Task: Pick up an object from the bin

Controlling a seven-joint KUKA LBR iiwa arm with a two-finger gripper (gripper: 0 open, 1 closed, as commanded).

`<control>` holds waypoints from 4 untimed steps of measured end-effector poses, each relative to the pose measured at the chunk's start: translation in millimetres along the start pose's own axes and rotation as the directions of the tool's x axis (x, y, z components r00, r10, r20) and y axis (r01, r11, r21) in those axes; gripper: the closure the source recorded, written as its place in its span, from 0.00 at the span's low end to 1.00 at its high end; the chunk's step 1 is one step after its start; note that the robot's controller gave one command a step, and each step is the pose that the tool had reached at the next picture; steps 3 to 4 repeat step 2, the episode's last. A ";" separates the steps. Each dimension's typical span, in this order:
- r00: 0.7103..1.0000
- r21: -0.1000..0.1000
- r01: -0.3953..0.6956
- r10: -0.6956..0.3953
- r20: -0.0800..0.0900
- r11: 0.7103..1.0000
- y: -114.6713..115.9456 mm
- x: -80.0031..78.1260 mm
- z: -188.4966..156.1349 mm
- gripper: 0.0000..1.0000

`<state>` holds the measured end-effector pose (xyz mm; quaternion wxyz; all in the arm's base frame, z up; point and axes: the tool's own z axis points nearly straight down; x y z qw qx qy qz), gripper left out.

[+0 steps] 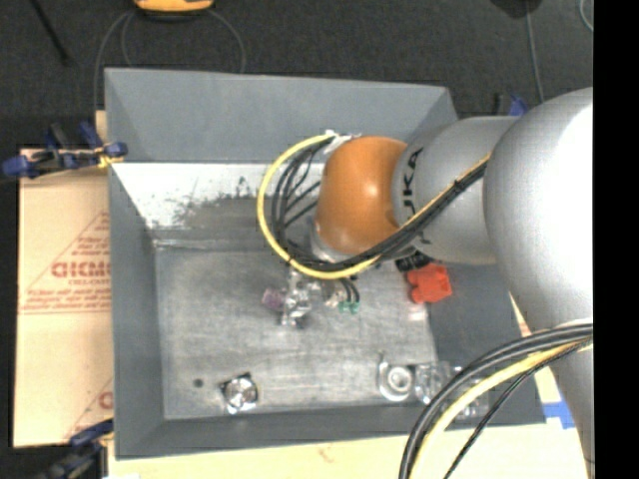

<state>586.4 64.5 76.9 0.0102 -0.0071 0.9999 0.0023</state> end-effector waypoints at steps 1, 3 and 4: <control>1.000 0.001 -0.007 0.008 -0.009 1.000 -2.4 6.3 -118.0 1.00; 0.962 0.003 0.274 -0.274 -0.013 0.962 -28.0 20.7 -195.1 1.00; 0.962 0.003 0.274 -0.274 -0.013 0.962 -28.0 20.7 -195.1 1.00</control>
Offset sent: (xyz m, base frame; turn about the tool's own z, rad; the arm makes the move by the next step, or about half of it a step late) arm -0.0112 -0.0040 0.1119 0.0073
